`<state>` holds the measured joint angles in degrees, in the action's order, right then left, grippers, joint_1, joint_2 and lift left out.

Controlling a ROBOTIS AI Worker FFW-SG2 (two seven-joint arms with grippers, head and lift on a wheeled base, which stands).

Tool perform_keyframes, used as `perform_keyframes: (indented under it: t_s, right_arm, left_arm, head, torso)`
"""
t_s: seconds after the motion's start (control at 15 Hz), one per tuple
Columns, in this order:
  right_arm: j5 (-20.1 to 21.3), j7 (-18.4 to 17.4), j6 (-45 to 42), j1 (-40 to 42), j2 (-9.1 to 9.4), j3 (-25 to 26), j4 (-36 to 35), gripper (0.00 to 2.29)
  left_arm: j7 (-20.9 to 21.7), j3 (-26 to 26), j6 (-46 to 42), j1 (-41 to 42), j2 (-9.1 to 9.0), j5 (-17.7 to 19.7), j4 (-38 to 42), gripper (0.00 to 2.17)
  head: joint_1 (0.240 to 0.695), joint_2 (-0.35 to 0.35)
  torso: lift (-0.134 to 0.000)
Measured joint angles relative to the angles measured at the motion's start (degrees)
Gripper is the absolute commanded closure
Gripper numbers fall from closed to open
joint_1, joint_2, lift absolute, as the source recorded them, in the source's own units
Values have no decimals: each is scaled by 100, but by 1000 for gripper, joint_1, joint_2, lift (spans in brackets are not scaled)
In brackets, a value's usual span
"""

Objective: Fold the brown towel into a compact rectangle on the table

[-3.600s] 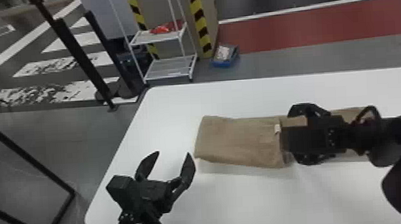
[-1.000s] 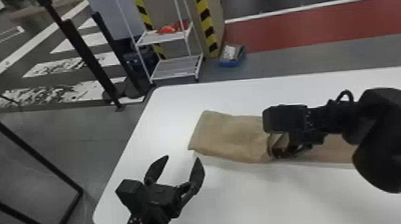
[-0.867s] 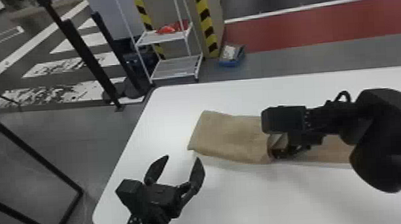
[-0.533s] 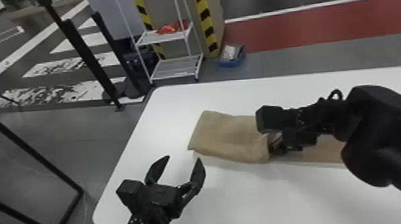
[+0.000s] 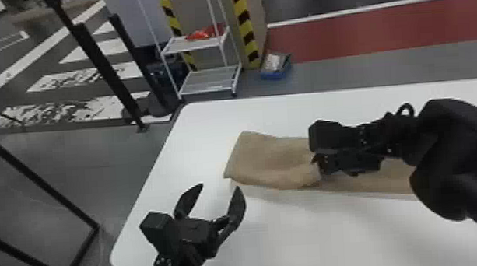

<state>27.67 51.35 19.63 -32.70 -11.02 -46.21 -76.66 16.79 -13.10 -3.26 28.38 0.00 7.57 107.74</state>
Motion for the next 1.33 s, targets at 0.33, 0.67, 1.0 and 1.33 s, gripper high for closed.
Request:
perform_keyframes:
  t_s: [0.33, 0.67, 1.0, 1.33]
  right_arm:
    - [-38, -245, -48, 183, -66, 624, -504, 1413]
    - [-18, -306, -49, 589, -302, 1064, -839, 1413]
    - [-163, -209, -119, 735, -362, 1586, -1137, 1409]
    - [43, 9, -58, 1106, -564, 1785, -1403, 1409]
  left_arm:
    - [-37, 2, -79, -34, 0, 3, 13, 87]
    - [-65, 86, -116, -109, 0, 12, -56, 87]
    - [-62, 120, -82, -147, 0, 7, -95, 87]
    - [-62, 121, -82, -146, 0, 24, -109, 87]
  head:
    - [695, 350]
    - [695, 326]
    - [695, 296]
    - [695, 271]
  torso:
    - [-123]
    - [-123]
    - [-123]
    - [-123]
